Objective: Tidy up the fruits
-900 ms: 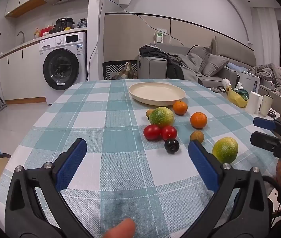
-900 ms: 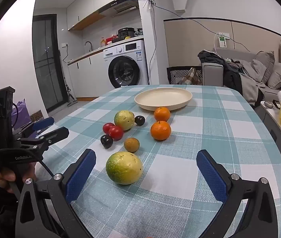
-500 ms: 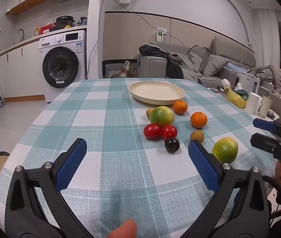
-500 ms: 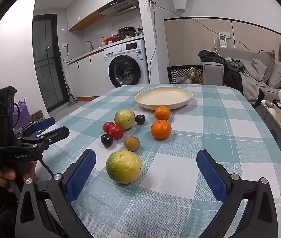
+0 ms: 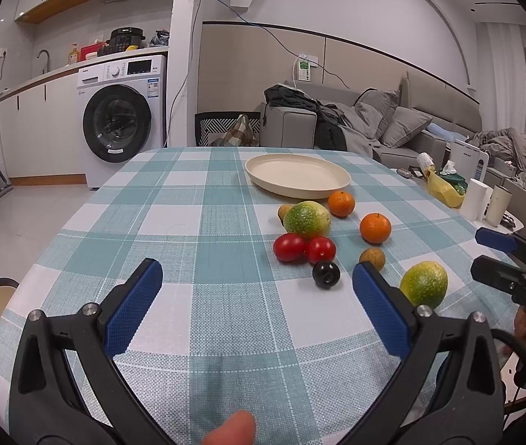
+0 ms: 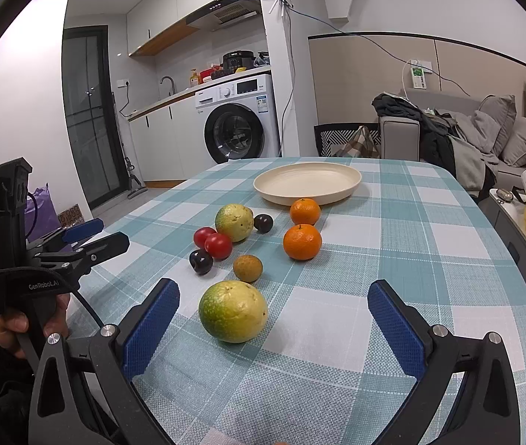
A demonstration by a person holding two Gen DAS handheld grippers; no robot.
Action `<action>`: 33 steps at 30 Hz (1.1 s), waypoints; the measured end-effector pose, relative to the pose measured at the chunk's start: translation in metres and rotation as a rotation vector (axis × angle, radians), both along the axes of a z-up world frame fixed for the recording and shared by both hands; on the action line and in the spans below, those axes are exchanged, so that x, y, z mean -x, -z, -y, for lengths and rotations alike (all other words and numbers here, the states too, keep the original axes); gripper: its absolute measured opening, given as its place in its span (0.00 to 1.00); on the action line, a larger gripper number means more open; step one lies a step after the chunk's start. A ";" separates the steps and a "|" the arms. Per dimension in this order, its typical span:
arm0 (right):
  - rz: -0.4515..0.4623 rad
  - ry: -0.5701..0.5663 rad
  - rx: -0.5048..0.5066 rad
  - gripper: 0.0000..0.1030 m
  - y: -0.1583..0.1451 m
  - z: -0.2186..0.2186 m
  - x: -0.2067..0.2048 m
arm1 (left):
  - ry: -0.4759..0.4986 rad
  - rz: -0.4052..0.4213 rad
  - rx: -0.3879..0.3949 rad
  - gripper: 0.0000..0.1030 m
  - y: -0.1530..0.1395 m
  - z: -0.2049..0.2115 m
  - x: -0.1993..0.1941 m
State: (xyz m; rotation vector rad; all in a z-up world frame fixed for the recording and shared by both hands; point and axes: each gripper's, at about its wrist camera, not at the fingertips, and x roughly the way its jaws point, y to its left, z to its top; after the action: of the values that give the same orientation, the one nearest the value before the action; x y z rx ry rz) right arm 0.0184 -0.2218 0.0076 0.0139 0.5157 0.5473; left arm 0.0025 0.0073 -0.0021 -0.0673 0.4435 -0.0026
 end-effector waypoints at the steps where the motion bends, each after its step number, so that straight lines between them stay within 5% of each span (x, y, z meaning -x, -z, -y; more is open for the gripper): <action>1: 0.000 -0.002 0.000 1.00 0.000 0.000 0.000 | -0.001 -0.001 0.002 0.99 0.000 0.000 0.000; 33: 0.002 -0.005 0.001 1.00 0.000 -0.001 0.001 | -0.004 0.003 0.007 0.99 -0.002 -0.002 0.002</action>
State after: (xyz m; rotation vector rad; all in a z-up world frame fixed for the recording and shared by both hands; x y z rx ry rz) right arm 0.0177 -0.2206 0.0072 0.0113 0.5136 0.5517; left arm 0.0009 0.0097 -0.0003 -0.0748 0.4402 -0.0002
